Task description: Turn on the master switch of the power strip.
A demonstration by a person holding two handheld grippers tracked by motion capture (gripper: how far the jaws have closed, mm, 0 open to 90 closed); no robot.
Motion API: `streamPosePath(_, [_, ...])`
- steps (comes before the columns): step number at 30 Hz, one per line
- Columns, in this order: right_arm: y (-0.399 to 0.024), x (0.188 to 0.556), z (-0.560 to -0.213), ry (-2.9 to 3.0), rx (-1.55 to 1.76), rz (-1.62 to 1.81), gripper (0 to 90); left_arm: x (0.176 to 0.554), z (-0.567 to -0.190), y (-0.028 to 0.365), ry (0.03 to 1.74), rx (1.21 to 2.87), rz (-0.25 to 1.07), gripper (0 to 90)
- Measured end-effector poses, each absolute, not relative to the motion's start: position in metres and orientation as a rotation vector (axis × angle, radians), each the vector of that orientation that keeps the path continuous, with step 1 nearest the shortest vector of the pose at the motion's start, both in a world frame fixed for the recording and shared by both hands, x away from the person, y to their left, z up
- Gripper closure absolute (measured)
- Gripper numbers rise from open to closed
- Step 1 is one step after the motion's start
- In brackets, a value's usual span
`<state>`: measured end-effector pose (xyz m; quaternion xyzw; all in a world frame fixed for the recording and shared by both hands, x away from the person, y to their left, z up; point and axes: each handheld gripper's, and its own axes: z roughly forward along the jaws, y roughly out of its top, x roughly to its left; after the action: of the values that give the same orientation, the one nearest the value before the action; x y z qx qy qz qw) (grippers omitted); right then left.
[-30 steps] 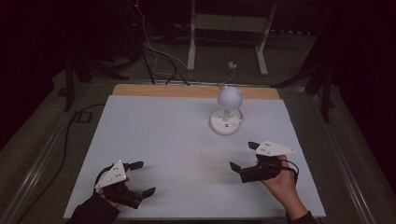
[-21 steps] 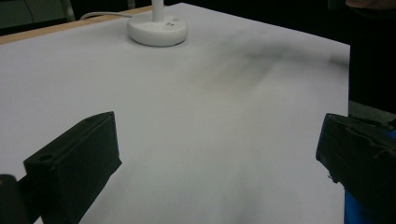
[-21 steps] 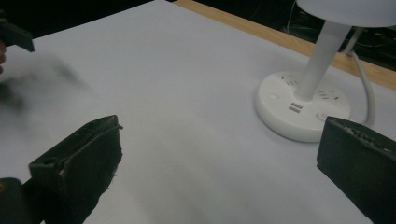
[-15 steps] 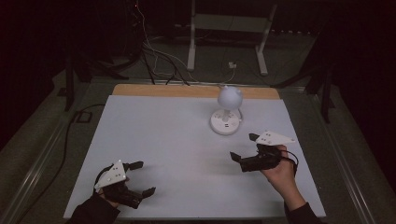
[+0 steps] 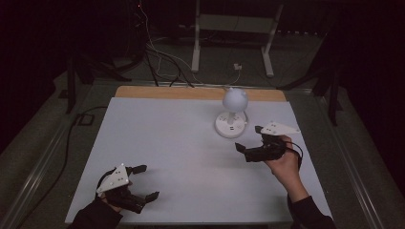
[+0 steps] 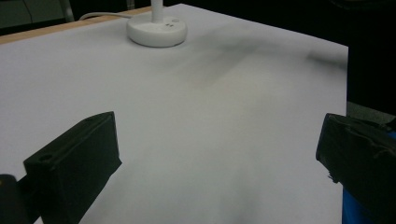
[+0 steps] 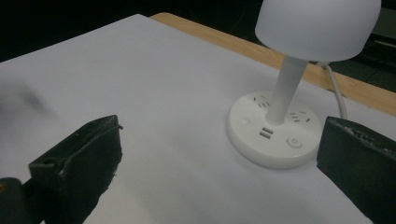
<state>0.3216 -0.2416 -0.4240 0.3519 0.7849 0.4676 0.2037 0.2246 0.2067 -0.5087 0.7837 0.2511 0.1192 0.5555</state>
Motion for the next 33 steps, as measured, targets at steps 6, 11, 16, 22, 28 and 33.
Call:
streamPosePath(6, [-0.24, 0.333, -0.422, 2.18, 0.992, 1.296, 0.0, 0.225, -0.509, 0.207, 0.593, 1.849, 0.279, 0.0])
streamPosePath(11, [-0.239, 0.344, -0.425, 2.178, 1.01, 1.291, 0.0, 0.225, -0.509, 0.207, 0.592, 1.849, 0.282, 0.0])
streamPosePath(16, [-0.238, 0.355, -0.428, 2.175, 1.025, 1.282, 0.0, 0.224, -0.508, 0.207, 0.589, 1.843, 0.273, 0.0])
streamPosePath(22, [-0.238, 0.368, -0.433, 2.178, 1.058, 1.277, 0.0, 0.224, -0.508, 0.207, 0.59, 1.843, 0.275, 0.0])
streamPosePath(28, [-0.239, 0.381, -0.44, 2.179, 1.084, 1.241, 0.0, 0.224, -0.508, 0.207, 0.589, 1.842, 0.274, 0.0])
streamPosePath(33, [-0.241, 0.39, -0.447, 2.172, 1.118, 1.227, 0.0, 0.224, -0.508, 0.207, 0.589, 1.841, 0.274, 0.0])
